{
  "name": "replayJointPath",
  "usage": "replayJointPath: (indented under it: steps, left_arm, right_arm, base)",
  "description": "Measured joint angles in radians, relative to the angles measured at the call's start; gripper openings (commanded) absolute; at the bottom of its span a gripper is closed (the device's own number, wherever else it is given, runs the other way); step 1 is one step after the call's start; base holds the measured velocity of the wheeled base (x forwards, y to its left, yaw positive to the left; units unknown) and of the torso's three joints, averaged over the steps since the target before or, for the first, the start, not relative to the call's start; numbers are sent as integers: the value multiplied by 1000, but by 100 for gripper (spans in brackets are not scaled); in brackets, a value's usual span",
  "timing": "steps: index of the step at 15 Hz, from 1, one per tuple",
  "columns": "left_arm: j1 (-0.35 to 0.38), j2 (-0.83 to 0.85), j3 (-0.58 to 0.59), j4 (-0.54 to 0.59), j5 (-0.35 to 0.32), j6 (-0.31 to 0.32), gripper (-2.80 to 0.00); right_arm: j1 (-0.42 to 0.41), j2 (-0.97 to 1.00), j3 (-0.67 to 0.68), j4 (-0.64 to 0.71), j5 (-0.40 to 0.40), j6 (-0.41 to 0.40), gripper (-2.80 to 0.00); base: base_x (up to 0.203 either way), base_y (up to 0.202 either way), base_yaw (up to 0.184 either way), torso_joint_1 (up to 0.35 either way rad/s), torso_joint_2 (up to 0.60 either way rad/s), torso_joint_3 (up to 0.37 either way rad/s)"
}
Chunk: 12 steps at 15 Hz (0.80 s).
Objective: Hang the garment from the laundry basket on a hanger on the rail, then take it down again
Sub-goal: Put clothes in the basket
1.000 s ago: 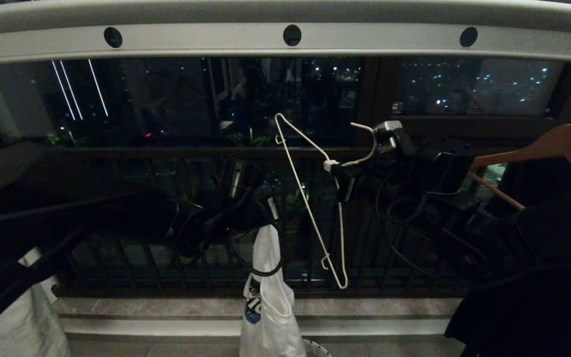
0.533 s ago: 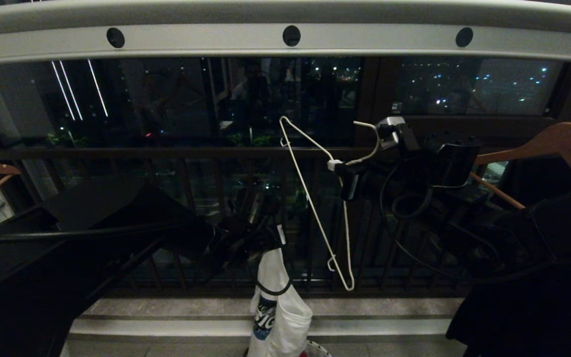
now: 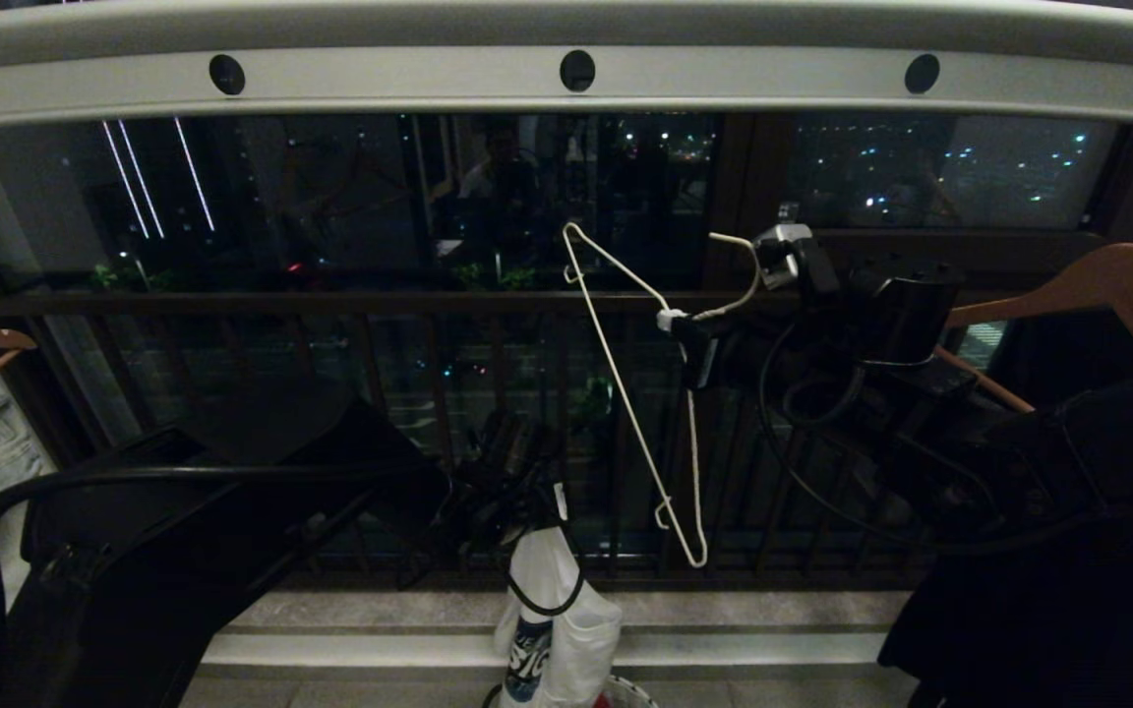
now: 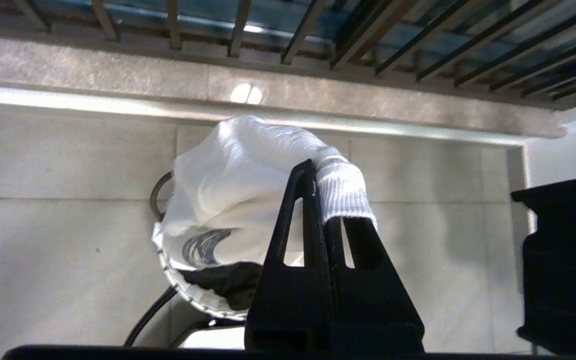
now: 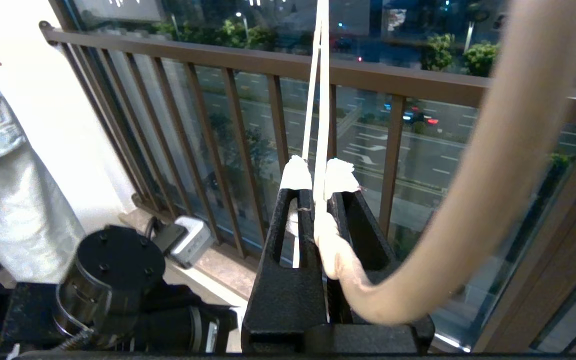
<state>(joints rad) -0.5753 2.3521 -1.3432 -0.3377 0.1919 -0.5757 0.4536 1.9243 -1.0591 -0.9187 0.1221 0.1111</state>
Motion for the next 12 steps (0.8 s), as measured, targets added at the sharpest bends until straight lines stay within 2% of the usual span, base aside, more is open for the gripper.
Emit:
replayJointPath:
  steps: [6,7,12]
  left_arm:
    - [-8,16,0,9,0,2,-280]
    - [-11,16,-1,10,0,2,0]
    - [-15,12,-4,52,0,4,0]
  right_arm:
    - [-1,0,0,-2,-1,-1,-280]
    - [-1,0,0,-1,0,-1,-280]
    - [-1,0,0,-2,-1,-1,-280]
  base:
    - [0,0,0,0,0,0]
    - [0,0,0,0,0,0]
    - [0,0,0,0,0,0]
